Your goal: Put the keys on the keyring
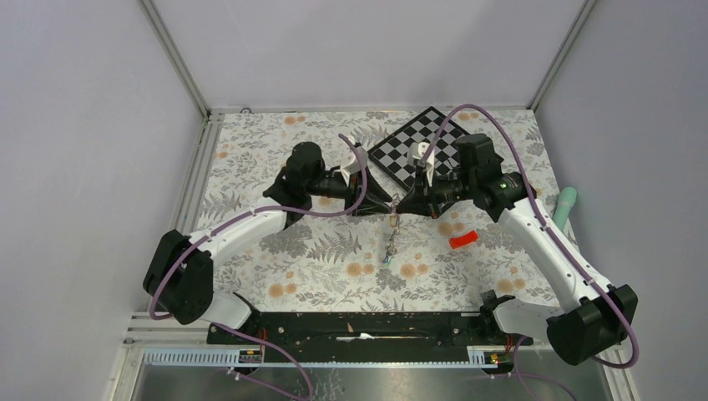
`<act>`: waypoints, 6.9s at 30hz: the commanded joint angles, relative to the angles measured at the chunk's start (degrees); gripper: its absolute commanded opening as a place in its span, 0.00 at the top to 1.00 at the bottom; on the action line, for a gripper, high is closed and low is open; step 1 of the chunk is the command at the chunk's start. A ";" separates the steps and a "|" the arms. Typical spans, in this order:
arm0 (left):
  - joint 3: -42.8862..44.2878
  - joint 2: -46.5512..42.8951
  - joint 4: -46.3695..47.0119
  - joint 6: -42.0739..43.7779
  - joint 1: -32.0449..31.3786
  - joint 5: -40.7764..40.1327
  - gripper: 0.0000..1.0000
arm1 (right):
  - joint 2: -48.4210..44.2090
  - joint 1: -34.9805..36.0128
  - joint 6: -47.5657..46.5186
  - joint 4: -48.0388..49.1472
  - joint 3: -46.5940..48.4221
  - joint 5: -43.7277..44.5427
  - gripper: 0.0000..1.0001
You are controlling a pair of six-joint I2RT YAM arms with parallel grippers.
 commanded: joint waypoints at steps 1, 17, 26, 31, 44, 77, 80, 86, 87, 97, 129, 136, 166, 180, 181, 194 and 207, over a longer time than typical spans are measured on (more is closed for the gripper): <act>7.48 -2.80 -22.35 25.91 0.26 -1.89 0.58 | 0.73 2.75 -4.60 -3.11 1.17 5.54 1.00; 14.39 0.58 -40.73 44.32 -3.74 -3.50 0.48 | 3.27 6.30 -6.58 -5.51 3.25 11.28 1.00; 15.39 3.08 -40.19 43.83 -5.26 -4.05 0.56 | 3.06 6.39 -6.17 -5.11 2.90 10.70 1.00; 15.86 3.54 -40.18 43.57 -5.37 -4.26 0.63 | 2.76 6.39 -6.14 -5.08 2.73 10.58 1.00; 16.79 3.36 -40.66 43.16 -5.40 -4.48 0.79 | 2.50 6.31 -7.11 -5.66 2.05 10.87 1.00; -2.65 -1.54 17.49 -8.97 1.09 4.07 1.00 | 0.01 0.29 1.82 1.22 2.20 2.14 0.58; -4.23 -1.08 22.21 -12.56 1.09 3.45 1.00 | -0.23 -0.26 2.63 2.13 1.20 0.28 0.61; -4.56 -0.89 24.00 -14.22 1.10 2.56 1.00 | -0.06 -0.42 3.53 3.65 -0.52 -2.49 0.73; -4.60 -0.91 24.04 -14.22 1.09 2.44 1.00 | -0.11 -0.47 3.53 3.73 -0.88 -2.72 0.76; -5.16 -0.41 27.30 -16.54 1.84 0.75 1.00 | -0.11 -0.46 3.87 4.44 -2.82 -3.72 1.00; -6.36 0.48 28.10 -17.12 1.88 -0.04 1.00 | 1.30 -0.46 7.05 6.19 2.33 -3.87 0.64; -6.16 0.75 28.09 -17.12 1.88 -0.12 1.00 | 1.85 -0.46 8.39 7.91 1.69 -5.07 0.71; 13.92 0.44 -32.12 34.54 1.75 0.38 0.51 | 4.57 5.57 -8.48 -12.65 10.24 11.91 1.00; 15.25 3.70 -34.04 37.71 -2.00 1.83 0.57 | 5.04 6.31 -7.35 -12.31 10.76 12.33 1.00; 15.43 3.87 -34.00 37.72 -2.20 1.73 0.57 | 5.10 6.28 -7.30 -12.22 10.66 12.22 1.00; 15.88 4.56 -32.71 35.91 -2.60 1.74 0.76 | 4.66 6.31 -7.37 -11.85 9.39 12.13 1.00; 15.30 5.12 -28.73 31.34 -2.60 2.27 1.00 | 4.44 6.30 -7.07 -11.09 8.40 12.06 1.00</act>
